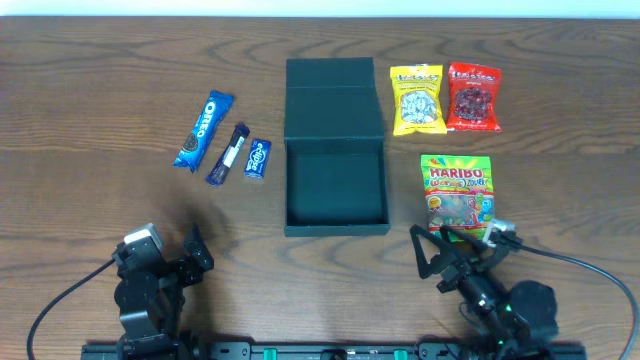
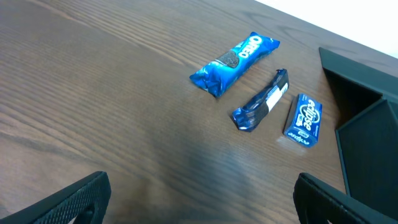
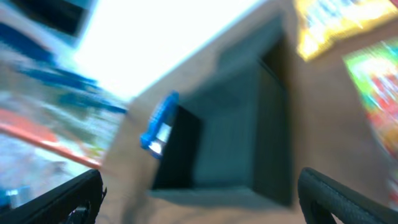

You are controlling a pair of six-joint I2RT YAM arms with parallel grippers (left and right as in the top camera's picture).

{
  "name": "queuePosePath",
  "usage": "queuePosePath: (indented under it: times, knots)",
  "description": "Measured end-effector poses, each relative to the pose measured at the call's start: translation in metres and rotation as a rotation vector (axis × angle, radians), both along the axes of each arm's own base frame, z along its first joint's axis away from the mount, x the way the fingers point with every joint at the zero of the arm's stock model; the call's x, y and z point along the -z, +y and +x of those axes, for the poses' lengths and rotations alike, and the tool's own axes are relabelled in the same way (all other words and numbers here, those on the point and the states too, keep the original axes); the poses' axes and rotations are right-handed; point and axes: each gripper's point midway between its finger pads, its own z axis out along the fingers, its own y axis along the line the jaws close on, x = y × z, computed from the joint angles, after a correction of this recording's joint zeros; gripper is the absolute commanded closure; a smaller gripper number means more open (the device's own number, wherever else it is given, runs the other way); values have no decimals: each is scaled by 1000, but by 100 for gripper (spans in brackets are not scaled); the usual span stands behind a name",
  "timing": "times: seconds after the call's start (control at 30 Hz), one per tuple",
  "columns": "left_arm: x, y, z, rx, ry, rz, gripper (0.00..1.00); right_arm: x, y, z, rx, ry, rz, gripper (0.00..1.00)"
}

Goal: Pack container
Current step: 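Reach the right gripper to the green Haribo bag and grasp it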

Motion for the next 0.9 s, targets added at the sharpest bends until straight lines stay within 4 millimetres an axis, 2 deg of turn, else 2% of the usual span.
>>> queuePosePath:
  times: [0.1,0.27,0.53,0.7,0.9]
  knots:
    - [0,0,0,0,0,0,5,-16,4,0,-24,-62,14,3]
    - [0,0,0,0,0,0,5,-12,6,6,-42,5,-56,1]
    - [0,0,0,0,0,0,5,-23,-1,39,-51,146,-306,1]
    - [0,0,0,0,0,0,5,-9,-20,66,-14,298,-523,1]
    - [0,0,0,0,0,0,5,26,-47,98,37,471,-747,1]
